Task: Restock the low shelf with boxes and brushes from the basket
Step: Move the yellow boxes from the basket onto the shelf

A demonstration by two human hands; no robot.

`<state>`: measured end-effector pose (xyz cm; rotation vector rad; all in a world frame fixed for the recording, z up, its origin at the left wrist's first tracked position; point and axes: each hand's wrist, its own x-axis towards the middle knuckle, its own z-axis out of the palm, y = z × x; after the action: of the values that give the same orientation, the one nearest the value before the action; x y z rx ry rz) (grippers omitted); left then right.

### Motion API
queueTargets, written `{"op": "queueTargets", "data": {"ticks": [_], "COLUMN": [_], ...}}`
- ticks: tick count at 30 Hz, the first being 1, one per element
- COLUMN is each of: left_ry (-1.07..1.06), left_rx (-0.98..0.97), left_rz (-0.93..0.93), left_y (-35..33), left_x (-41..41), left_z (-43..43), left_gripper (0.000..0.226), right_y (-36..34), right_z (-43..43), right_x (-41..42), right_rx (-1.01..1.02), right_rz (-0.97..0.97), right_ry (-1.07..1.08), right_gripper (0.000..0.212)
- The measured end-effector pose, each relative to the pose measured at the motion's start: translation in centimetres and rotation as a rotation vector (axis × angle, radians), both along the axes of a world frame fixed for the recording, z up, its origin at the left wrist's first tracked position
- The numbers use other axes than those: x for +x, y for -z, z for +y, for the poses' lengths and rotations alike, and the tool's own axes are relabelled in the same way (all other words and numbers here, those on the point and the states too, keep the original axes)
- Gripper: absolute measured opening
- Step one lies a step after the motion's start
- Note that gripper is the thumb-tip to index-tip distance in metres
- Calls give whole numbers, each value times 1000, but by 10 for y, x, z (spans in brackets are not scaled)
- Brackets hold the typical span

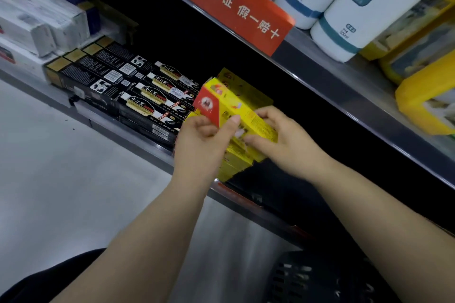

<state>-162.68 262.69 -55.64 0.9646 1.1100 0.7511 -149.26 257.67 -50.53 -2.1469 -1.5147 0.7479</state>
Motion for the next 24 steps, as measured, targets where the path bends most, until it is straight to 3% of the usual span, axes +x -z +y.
{"op": "queueTargets", "data": {"ticks": [4,7,10,13,19,24], "left_ry": [130,332,478,549,535,528], "left_rx": [489,687,695,667,668,675], "left_rz": [331,535,659,715,702,691], "left_y": [6,8,13,18,21,23], "left_x": [-7,-8,-7,-6,-4,-2], "left_z": [-1,-5,-10,-10,-8,-9], "left_gripper": [49,53,63,66,64,64], "right_y": [5,14,29,44,66,66], "right_z": [14,41,70,94,117,114], "right_x": [27,58,86,97,93,92], "right_rx": [90,-13,-22,-47,-166,-201], "right_rz": [-273,-426,-457,-276,-45,-43], "right_ry": [162,335,408,358,295,315], "right_gripper": [47,62,57,55,45,48]}}
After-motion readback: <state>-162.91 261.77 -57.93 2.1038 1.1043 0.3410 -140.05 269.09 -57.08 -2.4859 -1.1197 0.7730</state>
